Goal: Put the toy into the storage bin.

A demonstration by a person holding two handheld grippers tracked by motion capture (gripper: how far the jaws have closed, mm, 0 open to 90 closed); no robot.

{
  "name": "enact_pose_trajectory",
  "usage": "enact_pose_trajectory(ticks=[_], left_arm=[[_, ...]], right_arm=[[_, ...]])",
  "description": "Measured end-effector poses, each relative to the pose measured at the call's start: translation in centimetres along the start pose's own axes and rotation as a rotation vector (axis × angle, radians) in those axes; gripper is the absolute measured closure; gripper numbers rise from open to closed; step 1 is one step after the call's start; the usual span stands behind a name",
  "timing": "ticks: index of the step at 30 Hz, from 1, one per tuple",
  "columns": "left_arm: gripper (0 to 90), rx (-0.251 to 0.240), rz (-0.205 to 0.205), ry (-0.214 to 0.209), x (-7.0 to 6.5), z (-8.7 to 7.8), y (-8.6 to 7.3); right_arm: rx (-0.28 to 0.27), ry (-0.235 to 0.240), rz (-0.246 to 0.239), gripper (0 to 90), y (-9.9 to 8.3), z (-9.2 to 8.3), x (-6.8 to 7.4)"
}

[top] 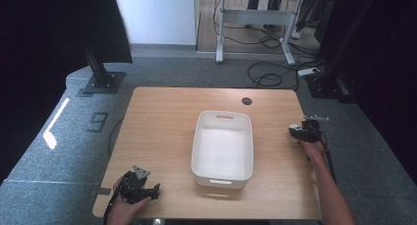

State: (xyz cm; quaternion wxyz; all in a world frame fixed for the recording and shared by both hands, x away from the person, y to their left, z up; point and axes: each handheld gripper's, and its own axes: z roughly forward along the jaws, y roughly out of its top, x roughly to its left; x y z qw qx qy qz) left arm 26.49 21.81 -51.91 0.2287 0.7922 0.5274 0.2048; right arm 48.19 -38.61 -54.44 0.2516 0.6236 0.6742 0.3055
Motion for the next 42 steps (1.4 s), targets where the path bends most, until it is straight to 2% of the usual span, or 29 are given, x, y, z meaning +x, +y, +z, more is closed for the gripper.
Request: enact_pose_trajectory(ticks=[4, 14, 20, 23, 32, 42], left_arm=[[19.2, -0.001, 0.002, -0.002, 0.0, 0.0, 0.0], [19.2, -0.002, 0.0, 0.001, 0.1, -0.2, -0.1], [19.2, -0.006, 0.003, -0.003, 0.0, -0.1, 0.0], [19.2, -0.007, 0.006, -0.007, 0.0, -0.1, 0.0], [19.2, -0.021, 0.023, -0.018, -0.1, -0.5, 0.1], [19.2, -0.047, 0.049, -0.036, -0.2, -1.0, 0.0]], right_arm=[[0.009, -0.004, -0.018, 43.0, -0.1, 0.1, 0.1], [0.019, -0.01, -0.028, 48.4, 0.0, 0.2, 0.0], [0.035, 0.001, -0.004, 49.1, 0.0, -0.1, 0.0], [0.033, 0.01, 0.012, 49.3, -0.1, -0.3, 0.0], [0.036, 0.044, -0.005, 49.5, -0.1, -1.9, 0.5], [0.063, 0.048, -0.006, 49.4, -1.9, -3.0, 1.1]])
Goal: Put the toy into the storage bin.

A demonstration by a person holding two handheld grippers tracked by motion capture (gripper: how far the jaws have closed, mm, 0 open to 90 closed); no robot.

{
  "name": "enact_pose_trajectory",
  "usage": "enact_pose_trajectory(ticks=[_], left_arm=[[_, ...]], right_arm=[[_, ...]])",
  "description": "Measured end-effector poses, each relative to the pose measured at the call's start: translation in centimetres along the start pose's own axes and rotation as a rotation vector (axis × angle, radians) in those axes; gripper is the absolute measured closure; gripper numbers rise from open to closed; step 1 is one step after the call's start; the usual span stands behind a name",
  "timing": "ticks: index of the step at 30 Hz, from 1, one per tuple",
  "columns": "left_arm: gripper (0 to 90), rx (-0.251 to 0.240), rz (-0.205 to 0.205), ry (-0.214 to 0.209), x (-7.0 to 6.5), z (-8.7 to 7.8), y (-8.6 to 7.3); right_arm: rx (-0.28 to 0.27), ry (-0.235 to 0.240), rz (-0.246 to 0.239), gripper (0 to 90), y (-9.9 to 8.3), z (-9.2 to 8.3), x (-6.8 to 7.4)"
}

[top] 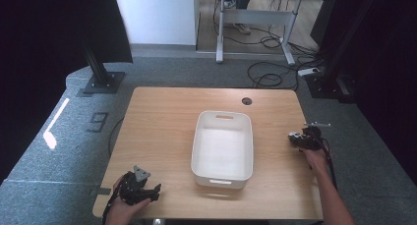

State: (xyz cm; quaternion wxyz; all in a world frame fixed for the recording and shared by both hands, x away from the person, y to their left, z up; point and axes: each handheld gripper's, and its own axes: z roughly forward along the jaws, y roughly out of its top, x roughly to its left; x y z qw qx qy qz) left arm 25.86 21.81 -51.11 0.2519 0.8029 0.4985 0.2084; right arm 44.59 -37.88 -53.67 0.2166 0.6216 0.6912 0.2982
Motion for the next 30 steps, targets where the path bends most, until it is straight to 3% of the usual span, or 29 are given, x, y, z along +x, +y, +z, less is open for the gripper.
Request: enact_pose_trajectory(ticks=[8, 16, 21, 30], left_arm=[[19.2, -0.017, 0.014, -0.011, 0.0, -0.3, 0.1], [19.2, -0.024, 0.02, -0.014, 0.0, -0.4, 0.1], [19.2, -0.02, 0.022, -0.017, 0.0, -0.4, 0.1], [19.2, -0.02, 0.015, -0.014, 0.2, -0.5, 0.0]], right_arm=[[0.033, -0.012, -0.009, 49.1, -1.1, -0.9, 0.2], [0.029, -0.02, -0.025, 45.1, -1.8, -1.2, 0.3], [0.02, -0.032, -0.007, 32.2, -1.6, -1.0, 0.1], [0.022, -0.032, 0.025, 33.1, -0.8, -0.3, 0.1]])
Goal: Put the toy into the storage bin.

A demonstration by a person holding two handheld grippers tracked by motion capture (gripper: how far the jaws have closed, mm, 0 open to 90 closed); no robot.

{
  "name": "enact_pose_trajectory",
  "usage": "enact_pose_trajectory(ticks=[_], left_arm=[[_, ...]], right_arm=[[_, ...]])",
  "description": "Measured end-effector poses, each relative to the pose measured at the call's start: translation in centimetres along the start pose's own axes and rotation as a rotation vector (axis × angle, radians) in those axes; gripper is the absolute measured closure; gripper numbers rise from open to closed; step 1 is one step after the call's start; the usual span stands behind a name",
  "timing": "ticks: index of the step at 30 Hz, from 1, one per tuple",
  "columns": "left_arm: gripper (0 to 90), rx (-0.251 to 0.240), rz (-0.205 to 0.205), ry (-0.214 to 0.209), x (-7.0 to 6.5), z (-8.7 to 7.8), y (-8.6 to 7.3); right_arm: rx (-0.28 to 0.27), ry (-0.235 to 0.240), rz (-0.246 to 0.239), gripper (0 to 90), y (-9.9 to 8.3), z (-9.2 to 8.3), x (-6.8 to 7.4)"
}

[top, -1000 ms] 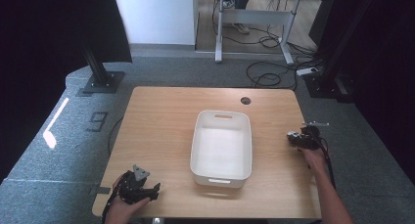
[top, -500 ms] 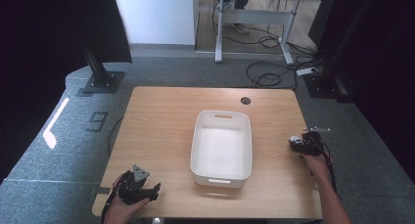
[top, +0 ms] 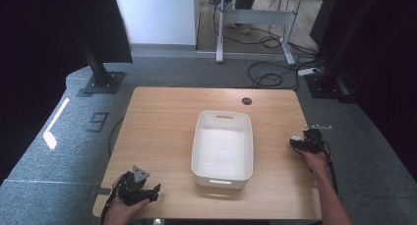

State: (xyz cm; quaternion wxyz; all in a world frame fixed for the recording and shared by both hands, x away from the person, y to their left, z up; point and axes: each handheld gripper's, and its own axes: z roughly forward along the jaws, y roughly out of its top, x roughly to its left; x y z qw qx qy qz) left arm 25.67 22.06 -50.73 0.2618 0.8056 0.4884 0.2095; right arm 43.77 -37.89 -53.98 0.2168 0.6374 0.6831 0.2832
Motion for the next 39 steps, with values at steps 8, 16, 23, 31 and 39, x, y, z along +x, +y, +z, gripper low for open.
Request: enact_pose_trajectory(ticks=[8, 16, 23, 31, 39], left_arm=[[19.2, -0.001, -0.001, 0.0, 0.1, 0.0, 0.0], [19.2, 0.0, 0.002, -0.005, 0.1, 0.1, 0.1], [19.2, 0.001, 0.006, -0.013, 0.0, 0.3, 0.3], [19.2, -0.005, 0.013, -0.019, 0.1, 0.5, 0.4], [19.2, -0.011, 0.017, -0.027, 0.0, 0.5, 0.6]], right_arm=[[0.002, -0.02, -0.019, 48.4, 0.0, 0.1, 0.6], [0.023, -0.018, -0.009, 49.7, 0.0, -0.2, 0.8], [0.005, 0.02, 0.006, 49.9, 0.0, -1.1, 1.0], [-0.017, 0.05, 0.027, 49.9, -0.3, -2.6, 0.9], [-0.045, 0.07, 0.034, 49.9, -0.5, -4.0, 1.2]])
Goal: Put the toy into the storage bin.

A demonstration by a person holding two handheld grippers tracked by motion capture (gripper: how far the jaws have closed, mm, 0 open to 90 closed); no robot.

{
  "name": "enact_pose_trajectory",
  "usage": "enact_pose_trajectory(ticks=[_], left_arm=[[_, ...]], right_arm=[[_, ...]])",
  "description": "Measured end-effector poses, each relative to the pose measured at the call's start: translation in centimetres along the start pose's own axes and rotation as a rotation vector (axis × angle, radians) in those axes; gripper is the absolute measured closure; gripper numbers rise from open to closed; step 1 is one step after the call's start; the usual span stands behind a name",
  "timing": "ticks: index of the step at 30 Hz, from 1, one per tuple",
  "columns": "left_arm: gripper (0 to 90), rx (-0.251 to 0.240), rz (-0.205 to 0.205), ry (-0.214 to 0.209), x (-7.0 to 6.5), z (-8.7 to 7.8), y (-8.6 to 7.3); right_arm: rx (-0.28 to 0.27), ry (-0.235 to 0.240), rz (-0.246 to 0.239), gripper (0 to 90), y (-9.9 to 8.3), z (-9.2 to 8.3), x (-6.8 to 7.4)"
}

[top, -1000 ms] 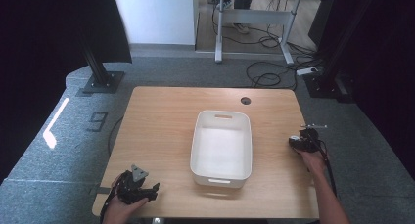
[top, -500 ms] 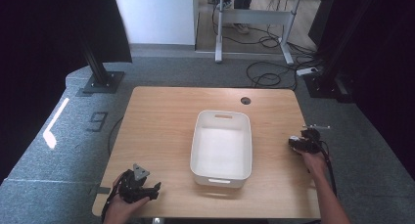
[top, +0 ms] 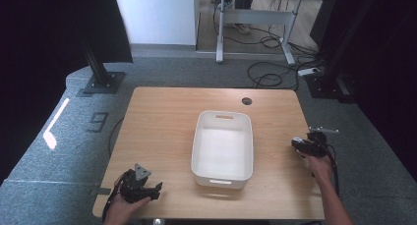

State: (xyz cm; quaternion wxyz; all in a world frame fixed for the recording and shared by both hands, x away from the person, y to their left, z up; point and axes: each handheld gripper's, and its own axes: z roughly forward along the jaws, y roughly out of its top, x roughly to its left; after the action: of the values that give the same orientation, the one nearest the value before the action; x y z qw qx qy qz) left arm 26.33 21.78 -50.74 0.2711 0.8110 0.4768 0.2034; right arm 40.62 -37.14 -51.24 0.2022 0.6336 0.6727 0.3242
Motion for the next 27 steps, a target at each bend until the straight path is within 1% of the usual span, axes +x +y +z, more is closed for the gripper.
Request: enact_pose_trajectory(ticks=[7, 19, 27], left_arm=[[19.1, -0.001, 0.004, -0.003, 0.0, 0.0, 0.1], [19.1, -0.003, 0.009, 0.007, -0.1, -0.3, 0.0], [19.1, -0.003, 0.014, 0.007, -0.2, -0.3, 0.0]], right_arm=[[-0.02, 0.008, 0.007, 50.0, -0.2, -1.2, 0.3], [-0.05, 0.02, -0.01, 50.0, -0.6, -2.8, 1.3], [-0.064, 0.022, -0.02, 50.0, -0.9, -3.5, 1.5]])
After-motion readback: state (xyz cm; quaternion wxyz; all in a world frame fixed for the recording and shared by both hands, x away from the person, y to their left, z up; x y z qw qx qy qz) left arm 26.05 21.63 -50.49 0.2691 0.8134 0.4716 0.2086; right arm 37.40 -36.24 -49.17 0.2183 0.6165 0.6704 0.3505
